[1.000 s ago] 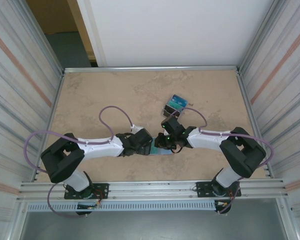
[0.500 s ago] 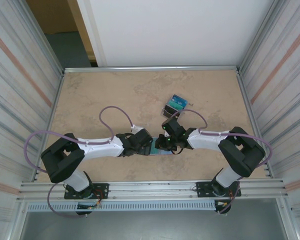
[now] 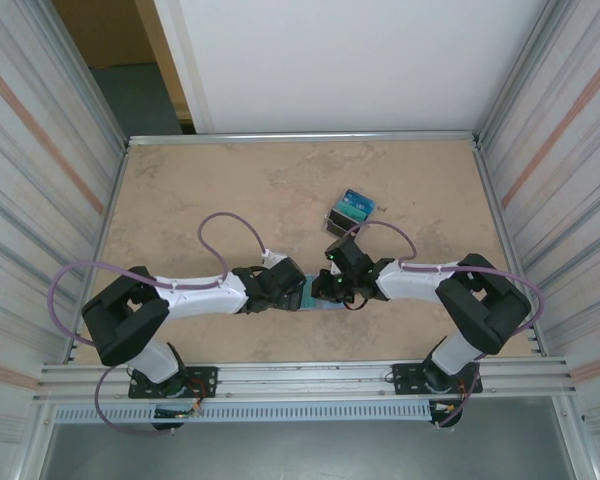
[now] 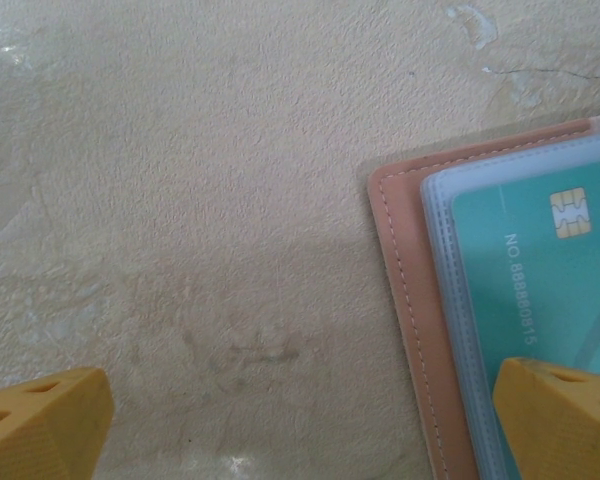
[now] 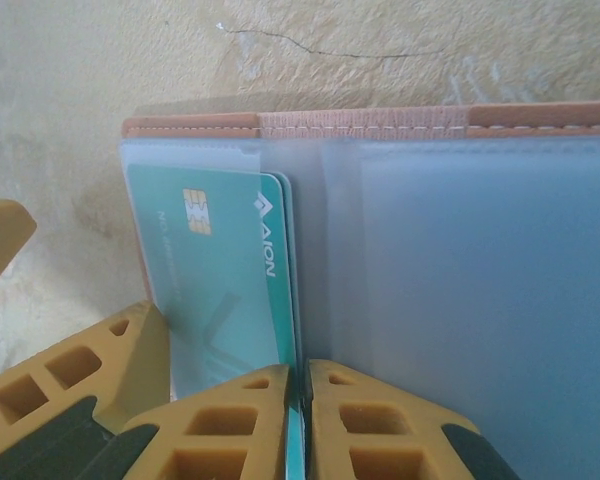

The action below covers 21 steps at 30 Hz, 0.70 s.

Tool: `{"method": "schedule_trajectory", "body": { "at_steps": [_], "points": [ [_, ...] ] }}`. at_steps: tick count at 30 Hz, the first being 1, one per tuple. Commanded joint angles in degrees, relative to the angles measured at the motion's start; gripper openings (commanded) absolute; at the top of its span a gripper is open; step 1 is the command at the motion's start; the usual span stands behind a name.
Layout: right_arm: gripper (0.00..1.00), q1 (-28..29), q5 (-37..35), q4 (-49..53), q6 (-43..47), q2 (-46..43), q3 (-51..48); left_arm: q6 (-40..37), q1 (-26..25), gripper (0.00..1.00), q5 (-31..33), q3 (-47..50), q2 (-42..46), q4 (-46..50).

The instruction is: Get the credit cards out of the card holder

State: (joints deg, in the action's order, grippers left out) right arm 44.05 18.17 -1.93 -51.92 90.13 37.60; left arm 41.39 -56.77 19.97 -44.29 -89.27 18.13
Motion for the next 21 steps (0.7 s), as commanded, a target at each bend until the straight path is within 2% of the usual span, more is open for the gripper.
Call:
{"method": "schedule_trajectory", "body": {
  "at_steps": [1, 18, 21],
  "points": [
    [0.13, -0.44, 3.37, -3.87, -1.59, 0.2, -1.86, 0.12, -0.65, 0.99, 0.06, 0.19, -1.58, 2.7],
    [0.16, -1.0, 8.69, -12.05, -2.35, 2.46, -3.25, 0.08, -1.47, 0.99, 0.25, -0.53, -2.23, 3.14],
    [0.14, -1.22, 9.02, -12.89, -2.48, 3.06, -3.33, 0.08, -1.5, 0.99, 0.49, -0.49, -1.96, 3.23]
  ]
}}
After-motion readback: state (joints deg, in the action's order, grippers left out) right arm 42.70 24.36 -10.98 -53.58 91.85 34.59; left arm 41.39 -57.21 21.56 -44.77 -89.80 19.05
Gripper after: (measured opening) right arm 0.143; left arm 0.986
